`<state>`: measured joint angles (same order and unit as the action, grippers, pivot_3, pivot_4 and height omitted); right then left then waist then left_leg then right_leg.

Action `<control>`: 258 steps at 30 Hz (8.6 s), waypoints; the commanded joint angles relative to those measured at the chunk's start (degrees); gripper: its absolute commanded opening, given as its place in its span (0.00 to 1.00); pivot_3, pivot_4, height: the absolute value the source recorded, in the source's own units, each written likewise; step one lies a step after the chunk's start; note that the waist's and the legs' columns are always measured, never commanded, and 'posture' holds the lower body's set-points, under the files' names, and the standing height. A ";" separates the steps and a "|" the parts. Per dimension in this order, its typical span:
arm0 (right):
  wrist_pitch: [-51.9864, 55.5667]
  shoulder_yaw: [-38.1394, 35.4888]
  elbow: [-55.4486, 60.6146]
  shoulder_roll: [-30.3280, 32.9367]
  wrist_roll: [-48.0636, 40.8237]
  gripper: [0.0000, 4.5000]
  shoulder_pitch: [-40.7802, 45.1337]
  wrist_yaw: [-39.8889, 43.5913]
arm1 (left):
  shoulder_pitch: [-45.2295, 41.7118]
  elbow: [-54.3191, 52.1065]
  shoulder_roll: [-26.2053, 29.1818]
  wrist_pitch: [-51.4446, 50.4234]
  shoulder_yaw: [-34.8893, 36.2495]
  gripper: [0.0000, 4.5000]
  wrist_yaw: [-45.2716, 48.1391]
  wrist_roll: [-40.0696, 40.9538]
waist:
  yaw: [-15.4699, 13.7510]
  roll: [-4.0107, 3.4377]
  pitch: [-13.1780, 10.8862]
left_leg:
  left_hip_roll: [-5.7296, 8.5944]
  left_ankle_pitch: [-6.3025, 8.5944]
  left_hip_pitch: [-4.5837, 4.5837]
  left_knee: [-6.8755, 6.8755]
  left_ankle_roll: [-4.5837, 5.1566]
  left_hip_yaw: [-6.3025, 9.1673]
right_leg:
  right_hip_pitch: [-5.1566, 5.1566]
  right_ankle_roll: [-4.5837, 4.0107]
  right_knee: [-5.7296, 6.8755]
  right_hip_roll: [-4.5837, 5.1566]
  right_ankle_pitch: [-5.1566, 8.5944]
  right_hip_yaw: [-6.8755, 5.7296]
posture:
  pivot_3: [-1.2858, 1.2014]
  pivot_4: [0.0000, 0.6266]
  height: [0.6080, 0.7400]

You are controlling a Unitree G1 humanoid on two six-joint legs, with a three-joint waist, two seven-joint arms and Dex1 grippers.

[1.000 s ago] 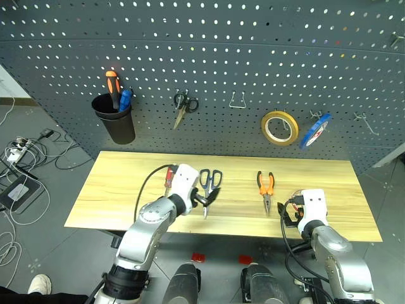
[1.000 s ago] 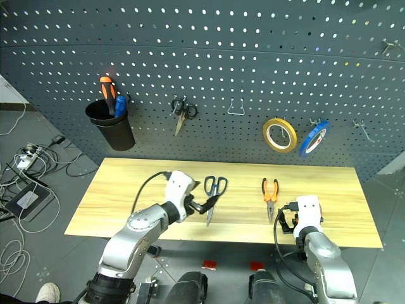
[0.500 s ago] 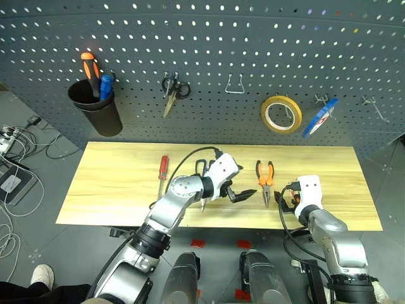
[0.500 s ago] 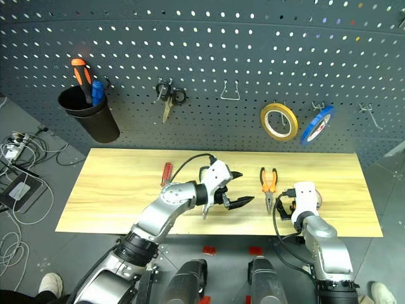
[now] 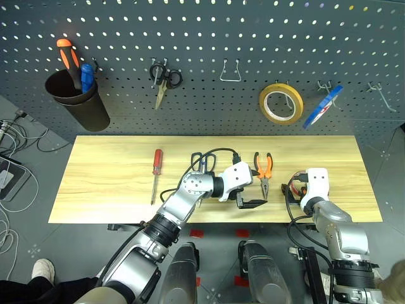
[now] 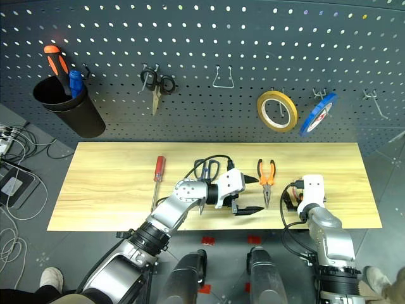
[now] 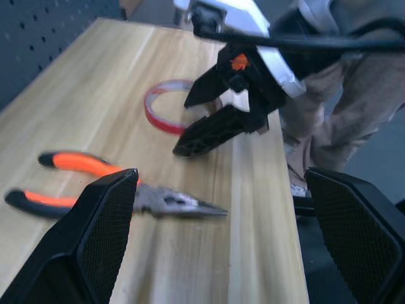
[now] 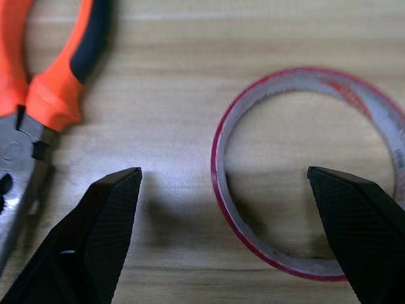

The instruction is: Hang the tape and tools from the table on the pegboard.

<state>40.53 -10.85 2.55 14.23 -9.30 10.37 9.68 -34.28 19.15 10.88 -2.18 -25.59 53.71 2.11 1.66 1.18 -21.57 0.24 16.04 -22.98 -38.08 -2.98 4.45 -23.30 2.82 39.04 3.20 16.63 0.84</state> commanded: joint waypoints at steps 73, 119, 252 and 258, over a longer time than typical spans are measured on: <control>-48.91 -4.20 -13.36 9.50 16.68 0.01 11.71 -16.48 | -12.77 8.95 -16.30 3.95 7.53 1.00 -11.35 2.22 | -1.25 -0.59 7.49 | 0.11 -0.35 -0.78 -0.01 -0.47 -0.36 | -0.81 0.07 -0.01 0.10 -0.06 -0.03 | 0.52 0.29 1.00; -31.83 -4.77 -2.86 3.18 5.92 1.00 1.31 -12.24 | -0.91 -1.72 -10.33 0.93 6.61 1.00 -9.00 1.70 | -1.06 -0.64 7.52 | 0.07 -0.36 -0.78 -0.05 -0.42 -0.42 | -0.80 0.07 0.08 0.10 -0.06 0.02 | 0.53 0.39 1.00; -6.39 32.65 -3.25 29.71 12.62 0.52 10.41 32.61 | 26.26 -30.65 8.75 -13.80 12.90 1.00 -15.73 4.06 | -2.93 -0.07 -0.40 | -0.05 -0.14 -0.80 0.07 -0.04 0.14 | -0.85 0.07 -0.05 0.05 -0.07 -0.11 | 0.58 0.61 1.00; -9.71 33.17 -6.23 28.29 15.15 0.52 12.25 34.02 | 25.62 -30.18 8.42 -13.40 12.64 1.00 -15.91 3.93 | -3.04 0.03 -0.35 | -0.04 -0.29 -0.82 0.02 -0.29 0.17 | -0.82 0.08 -0.06 0.08 -0.07 -0.17 | 0.58 0.57 1.00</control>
<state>31.74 21.51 -2.63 43.45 4.86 23.30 43.56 -9.02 -8.86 19.70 -16.74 -12.32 37.73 5.50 -1.37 1.21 -21.92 0.20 15.74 -23.79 -38.05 -3.28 4.63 -24.11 2.90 38.97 3.29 16.56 0.65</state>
